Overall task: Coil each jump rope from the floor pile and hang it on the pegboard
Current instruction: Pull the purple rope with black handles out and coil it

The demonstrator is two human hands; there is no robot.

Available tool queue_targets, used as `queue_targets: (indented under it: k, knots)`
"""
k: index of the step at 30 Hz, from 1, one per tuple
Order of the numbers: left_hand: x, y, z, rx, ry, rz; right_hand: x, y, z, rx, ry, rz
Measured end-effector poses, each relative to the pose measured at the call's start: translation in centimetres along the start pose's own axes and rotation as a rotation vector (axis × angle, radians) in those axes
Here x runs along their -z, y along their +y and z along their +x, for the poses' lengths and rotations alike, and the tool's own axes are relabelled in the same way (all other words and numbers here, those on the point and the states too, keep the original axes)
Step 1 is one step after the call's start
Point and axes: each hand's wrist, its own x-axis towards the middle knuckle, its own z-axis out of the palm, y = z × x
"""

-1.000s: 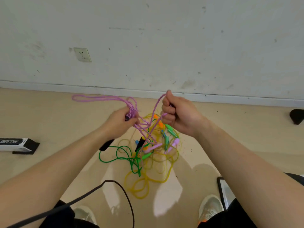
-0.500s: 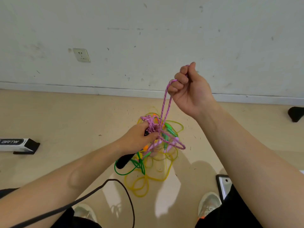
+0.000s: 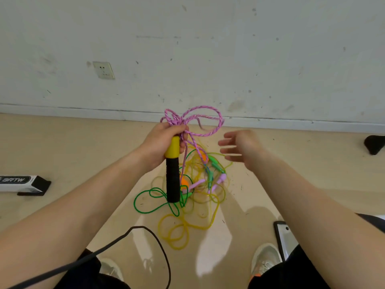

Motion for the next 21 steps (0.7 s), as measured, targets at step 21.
queue_targets:
  k: [21]
  knots:
    - [2.6,2.0,2.2,-0.274,0.199,0.435,-4.2,2.4,-0.1,0.280,-0.238,-0.130]
